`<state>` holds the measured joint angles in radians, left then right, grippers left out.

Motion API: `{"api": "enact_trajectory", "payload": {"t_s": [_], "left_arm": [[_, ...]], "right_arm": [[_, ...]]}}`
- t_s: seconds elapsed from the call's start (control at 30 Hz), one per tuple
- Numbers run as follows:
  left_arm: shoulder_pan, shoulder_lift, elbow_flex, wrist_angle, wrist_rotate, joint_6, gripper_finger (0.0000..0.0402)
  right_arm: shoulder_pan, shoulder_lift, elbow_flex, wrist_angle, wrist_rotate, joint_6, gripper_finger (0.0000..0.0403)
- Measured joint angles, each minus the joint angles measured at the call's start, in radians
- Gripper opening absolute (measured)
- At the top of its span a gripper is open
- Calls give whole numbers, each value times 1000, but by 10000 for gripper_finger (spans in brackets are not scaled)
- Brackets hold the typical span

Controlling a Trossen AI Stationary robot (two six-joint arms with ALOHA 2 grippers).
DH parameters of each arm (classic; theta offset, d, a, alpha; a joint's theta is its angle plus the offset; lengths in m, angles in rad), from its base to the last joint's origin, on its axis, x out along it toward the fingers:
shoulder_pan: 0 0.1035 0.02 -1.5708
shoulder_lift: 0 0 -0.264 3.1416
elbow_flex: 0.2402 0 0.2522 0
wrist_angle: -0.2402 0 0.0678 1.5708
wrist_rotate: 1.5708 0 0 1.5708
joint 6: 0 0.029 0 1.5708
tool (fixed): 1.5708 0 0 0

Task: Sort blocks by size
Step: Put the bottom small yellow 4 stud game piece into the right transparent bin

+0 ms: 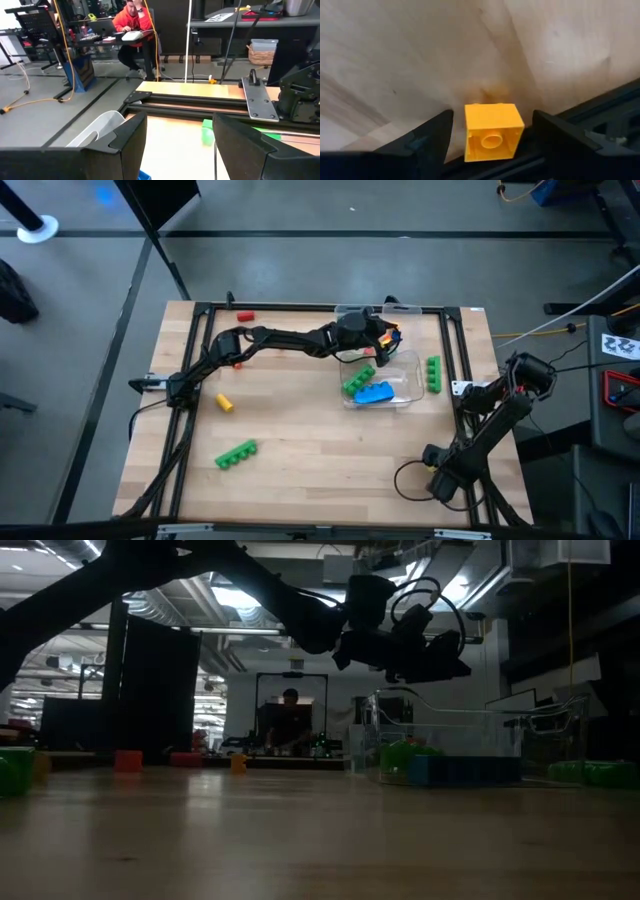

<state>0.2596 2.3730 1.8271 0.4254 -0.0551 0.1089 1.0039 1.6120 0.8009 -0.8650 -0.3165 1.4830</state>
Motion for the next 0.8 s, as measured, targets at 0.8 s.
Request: {"api": "enact_trajectory", "payload": {"t_s": [0.8], "left_arm": [[6,-353,1,-624,-28,240,210]], "right_arm": [[-70,-1,44,83,161,-102,140]]}}
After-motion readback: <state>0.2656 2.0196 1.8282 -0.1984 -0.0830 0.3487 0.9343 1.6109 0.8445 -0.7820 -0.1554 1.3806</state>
